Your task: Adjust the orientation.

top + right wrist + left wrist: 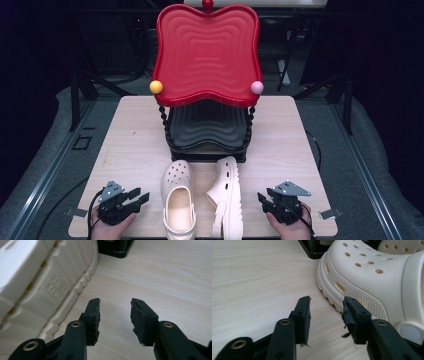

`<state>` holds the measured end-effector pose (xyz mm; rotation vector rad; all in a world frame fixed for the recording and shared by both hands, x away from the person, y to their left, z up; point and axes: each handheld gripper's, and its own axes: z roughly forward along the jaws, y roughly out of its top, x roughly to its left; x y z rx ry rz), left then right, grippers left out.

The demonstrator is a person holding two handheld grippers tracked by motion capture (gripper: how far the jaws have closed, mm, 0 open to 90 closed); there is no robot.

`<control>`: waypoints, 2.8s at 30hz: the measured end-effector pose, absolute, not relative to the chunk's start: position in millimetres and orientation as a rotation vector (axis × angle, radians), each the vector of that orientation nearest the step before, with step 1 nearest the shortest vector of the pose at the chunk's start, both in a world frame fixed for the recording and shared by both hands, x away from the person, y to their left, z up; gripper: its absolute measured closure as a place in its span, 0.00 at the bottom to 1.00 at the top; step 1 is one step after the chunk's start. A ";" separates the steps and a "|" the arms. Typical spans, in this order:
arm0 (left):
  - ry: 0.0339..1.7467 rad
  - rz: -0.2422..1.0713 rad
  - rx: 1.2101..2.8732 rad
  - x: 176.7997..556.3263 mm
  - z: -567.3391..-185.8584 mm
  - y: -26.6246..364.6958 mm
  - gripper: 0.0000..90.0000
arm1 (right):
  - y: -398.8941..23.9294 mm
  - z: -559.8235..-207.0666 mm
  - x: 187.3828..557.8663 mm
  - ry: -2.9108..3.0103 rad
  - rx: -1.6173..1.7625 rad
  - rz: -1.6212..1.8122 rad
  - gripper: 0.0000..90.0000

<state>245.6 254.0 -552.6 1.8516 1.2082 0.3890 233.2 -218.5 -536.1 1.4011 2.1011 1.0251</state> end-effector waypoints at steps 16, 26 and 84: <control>1.138 0.426 1.944 243.3 -543.7 239.6 0.62 | -225.8 -551.0 243.2 2.074 1.421 1.050 0.66; 1.108 0.374 1.882 229.7 -523.9 227.8 0.63 | -224.4 -549.1 242.5 2.050 1.434 1.065 0.65; 1.123 0.578 1.968 241.8 -531.8 168.9 0.91 | -230.3 -546.4 236.3 1.980 1.484 1.135 0.64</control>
